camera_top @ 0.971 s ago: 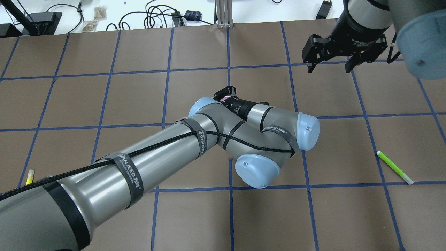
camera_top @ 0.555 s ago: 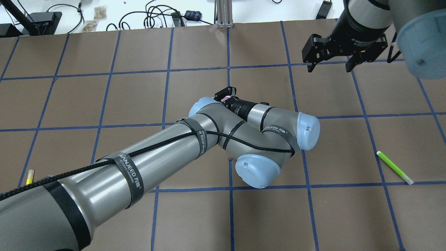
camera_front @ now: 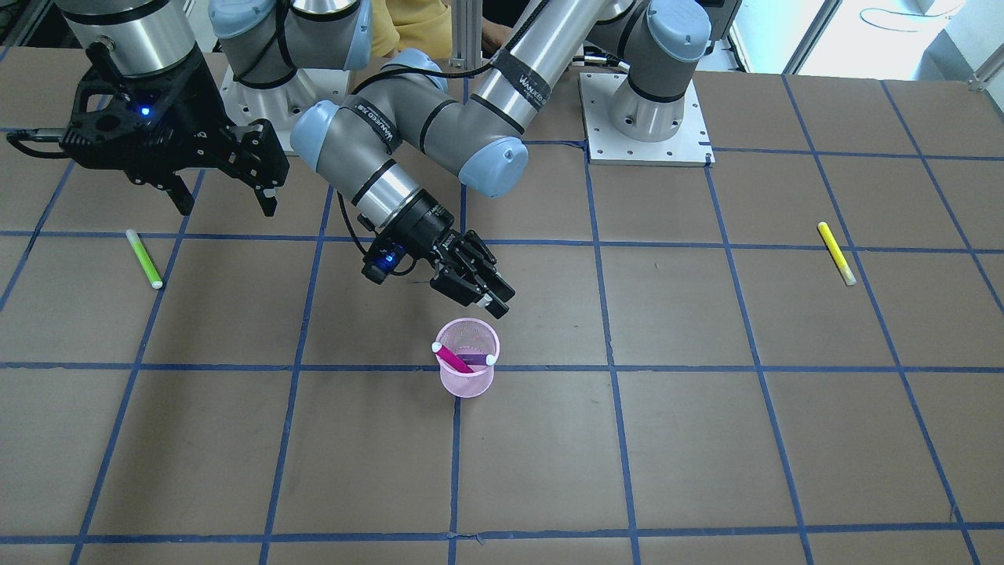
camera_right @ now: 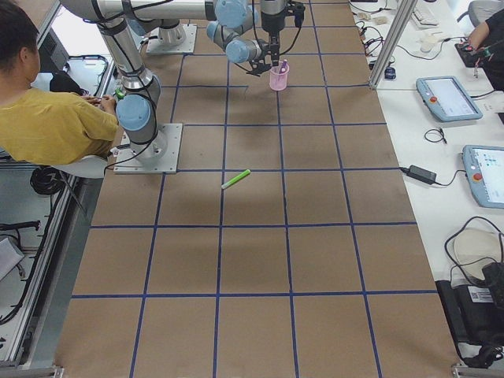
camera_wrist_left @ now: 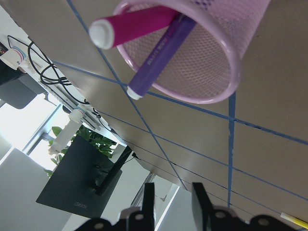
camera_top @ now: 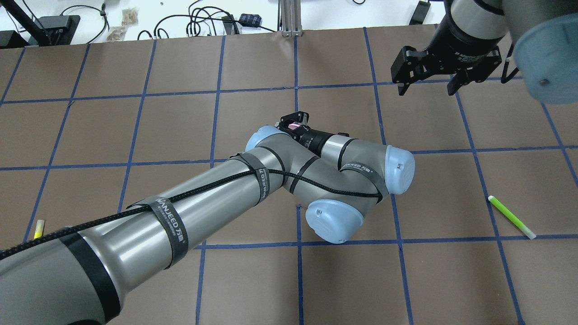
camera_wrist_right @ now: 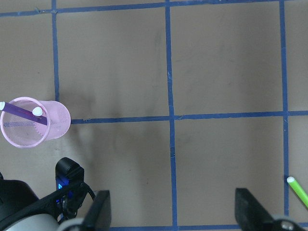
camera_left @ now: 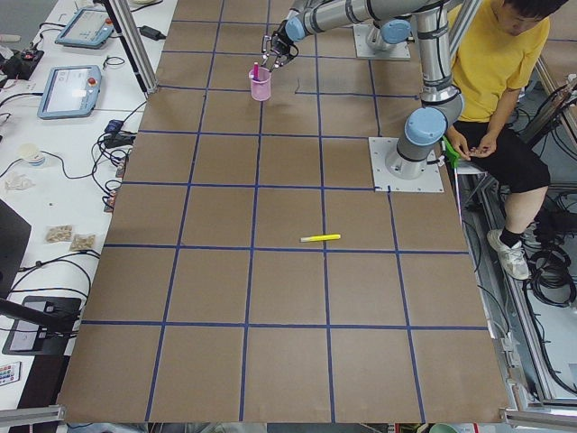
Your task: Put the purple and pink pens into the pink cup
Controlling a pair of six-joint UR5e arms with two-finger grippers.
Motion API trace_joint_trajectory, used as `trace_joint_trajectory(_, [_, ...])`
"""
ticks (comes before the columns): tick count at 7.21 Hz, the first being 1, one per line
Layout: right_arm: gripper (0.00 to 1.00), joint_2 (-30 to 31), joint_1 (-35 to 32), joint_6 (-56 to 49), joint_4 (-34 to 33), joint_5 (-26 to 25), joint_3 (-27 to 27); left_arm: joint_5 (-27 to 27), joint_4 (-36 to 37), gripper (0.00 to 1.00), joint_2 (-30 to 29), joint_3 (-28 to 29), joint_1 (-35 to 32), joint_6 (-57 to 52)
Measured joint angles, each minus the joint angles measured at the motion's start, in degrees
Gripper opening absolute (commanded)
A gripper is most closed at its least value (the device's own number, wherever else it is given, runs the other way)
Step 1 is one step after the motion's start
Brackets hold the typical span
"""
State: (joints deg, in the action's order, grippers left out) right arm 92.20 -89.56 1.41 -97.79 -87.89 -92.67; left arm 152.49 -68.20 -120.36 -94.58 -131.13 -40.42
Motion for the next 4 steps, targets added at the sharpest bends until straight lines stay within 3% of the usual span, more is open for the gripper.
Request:
trace_joint_trajectory(1, [0.91,0.0,0.0,0.0,-0.01,0.0,-0.06,-0.9,0.0,0.73,0.73,-0.35,0.12,-0.4])
trace_joint_trajectory(3, [0.91,0.0,0.0,0.0,0.01,-0.06,-0.11,-6.46,0.01,0.74,3.88,-2.59,2.2,-4.46])
trace_joint_trajectory(4, [0.91,0.0,0.0,0.0,0.01,-0.08,-0.09,-9.35,0.0,0.85,6.02,-4.6,4.58,-6.33])
